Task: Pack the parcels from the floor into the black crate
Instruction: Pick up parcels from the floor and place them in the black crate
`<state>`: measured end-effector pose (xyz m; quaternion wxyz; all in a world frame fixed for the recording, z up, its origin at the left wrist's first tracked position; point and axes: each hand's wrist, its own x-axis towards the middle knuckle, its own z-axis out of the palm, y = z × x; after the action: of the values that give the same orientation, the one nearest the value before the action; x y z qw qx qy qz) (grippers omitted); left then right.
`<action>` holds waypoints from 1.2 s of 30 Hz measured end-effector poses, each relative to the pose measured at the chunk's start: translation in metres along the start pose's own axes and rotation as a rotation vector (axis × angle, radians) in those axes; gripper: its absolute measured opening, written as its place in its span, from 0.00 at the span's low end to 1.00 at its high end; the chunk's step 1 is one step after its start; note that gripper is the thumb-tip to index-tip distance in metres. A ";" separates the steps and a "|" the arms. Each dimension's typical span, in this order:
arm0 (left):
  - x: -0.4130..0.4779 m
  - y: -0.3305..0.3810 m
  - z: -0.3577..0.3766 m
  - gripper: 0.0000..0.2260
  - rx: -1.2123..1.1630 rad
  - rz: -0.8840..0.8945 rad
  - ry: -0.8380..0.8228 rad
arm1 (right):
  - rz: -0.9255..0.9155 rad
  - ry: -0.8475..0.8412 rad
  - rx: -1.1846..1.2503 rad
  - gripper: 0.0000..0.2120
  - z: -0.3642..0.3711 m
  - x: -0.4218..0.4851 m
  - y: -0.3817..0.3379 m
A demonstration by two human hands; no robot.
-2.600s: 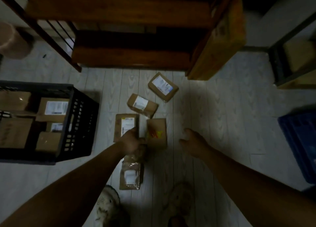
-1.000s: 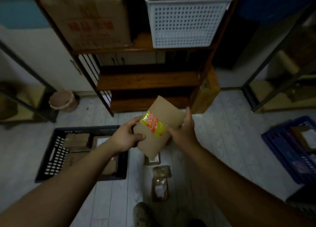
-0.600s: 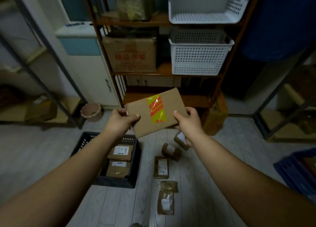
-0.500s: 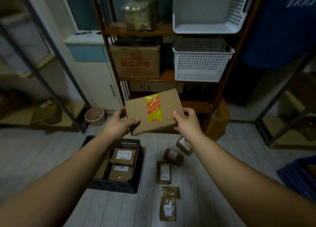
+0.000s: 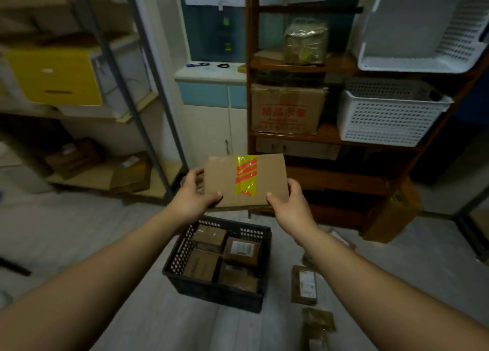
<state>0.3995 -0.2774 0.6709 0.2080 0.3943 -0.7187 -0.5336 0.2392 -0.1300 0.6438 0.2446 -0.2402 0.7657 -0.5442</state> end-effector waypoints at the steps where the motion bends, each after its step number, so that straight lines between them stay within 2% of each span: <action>1: 0.003 -0.005 -0.012 0.34 0.000 0.008 -0.020 | -0.012 -0.008 -0.003 0.30 0.013 -0.003 -0.002; 5: 0.022 -0.016 -0.041 0.35 0.026 0.027 -0.092 | -0.023 0.007 -0.071 0.34 0.041 -0.002 -0.006; 10: 0.051 -0.027 -0.047 0.37 0.081 -0.006 -0.152 | -0.032 -0.012 -0.116 0.32 0.057 0.024 -0.001; 19: 0.124 -0.051 -0.049 0.36 0.058 -0.117 -0.149 | 0.067 -0.107 -0.085 0.36 0.102 0.110 0.025; 24: 0.167 -0.071 -0.038 0.34 0.065 -0.128 -0.179 | 0.081 -0.113 -0.099 0.31 0.116 0.141 0.042; 26: 0.185 -0.079 -0.031 0.33 0.059 -0.135 -0.233 | 0.065 -0.075 -0.114 0.30 0.120 0.150 0.051; 29: 0.214 -0.099 -0.021 0.32 0.128 -0.156 -0.304 | 0.127 -0.038 -0.188 0.37 0.128 0.163 0.069; 32: 0.239 -0.129 -0.015 0.28 0.166 -0.203 -0.398 | 0.157 -0.013 -0.202 0.37 0.142 0.174 0.088; 36: 0.269 -0.179 -0.008 0.33 0.206 -0.208 -0.481 | 0.272 0.019 -0.336 0.37 0.171 0.184 0.125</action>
<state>0.3046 -0.5159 0.4738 -0.0659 0.3471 -0.7535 -0.5545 0.1940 -0.3323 0.4546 0.2652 -0.1672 0.8732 -0.3731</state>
